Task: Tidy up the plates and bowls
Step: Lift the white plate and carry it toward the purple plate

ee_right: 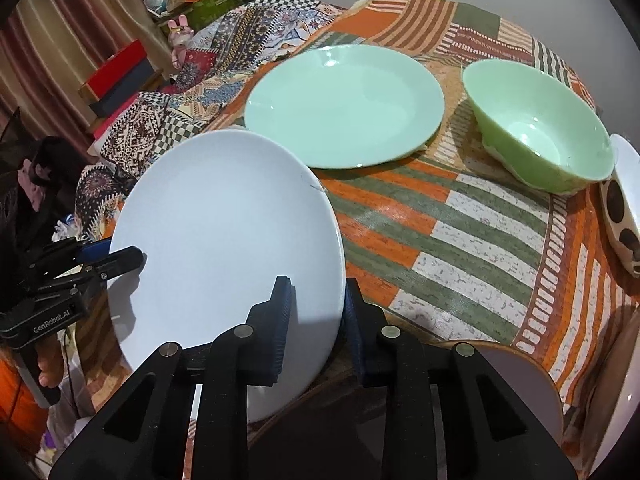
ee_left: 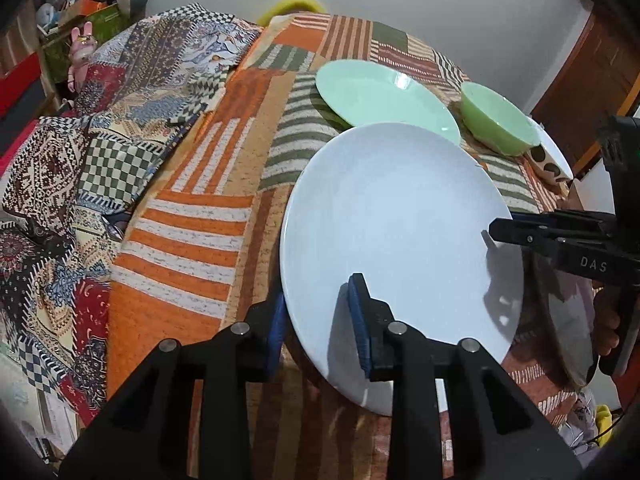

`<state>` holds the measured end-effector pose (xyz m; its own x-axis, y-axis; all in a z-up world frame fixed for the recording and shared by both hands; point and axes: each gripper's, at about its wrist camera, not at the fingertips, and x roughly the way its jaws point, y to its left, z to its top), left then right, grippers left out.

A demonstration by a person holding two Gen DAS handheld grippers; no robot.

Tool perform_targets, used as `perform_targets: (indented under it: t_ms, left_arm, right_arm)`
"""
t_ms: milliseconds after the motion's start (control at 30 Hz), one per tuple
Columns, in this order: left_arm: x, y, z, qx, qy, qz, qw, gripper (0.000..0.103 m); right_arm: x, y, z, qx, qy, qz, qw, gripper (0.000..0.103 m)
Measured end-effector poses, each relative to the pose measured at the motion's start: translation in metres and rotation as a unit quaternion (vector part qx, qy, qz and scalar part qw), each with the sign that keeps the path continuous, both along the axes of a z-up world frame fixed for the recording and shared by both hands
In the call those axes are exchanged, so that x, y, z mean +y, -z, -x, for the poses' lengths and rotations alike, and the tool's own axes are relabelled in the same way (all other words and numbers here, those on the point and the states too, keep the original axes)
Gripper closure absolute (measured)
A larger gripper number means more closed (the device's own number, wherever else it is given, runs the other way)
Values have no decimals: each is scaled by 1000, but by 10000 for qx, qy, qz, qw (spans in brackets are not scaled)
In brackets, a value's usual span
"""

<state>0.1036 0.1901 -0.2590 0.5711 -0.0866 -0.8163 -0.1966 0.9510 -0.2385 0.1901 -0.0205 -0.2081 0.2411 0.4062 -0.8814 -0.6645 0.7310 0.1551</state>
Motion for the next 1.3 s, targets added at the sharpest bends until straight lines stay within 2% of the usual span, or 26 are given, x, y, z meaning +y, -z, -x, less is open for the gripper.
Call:
perform_targets:
  t_ms: [300, 667, 967, 1300]
  left_arm:
    - [3, -27, 6, -300, -91, -183, 9993, 73]
    - [-7, -62, 15, -675, -83, -310, 9972, 73]
    - [-30, -87, 26, -902, 66, -418, 9950, 73]
    - [-63, -100, 32, -994, 305, -393, 9938, 73]
  right_arm:
    - [-3, -12, 4, -110, 27, -198, 9997, 80]
    - [-14, -41, 13, -357, 73, -465, 9983, 81]
    - [-38, -64, 27, -603, 190, -628, 9960, 81]
    - [-74, -80, 41, -802, 408, -695, 9935, 81]
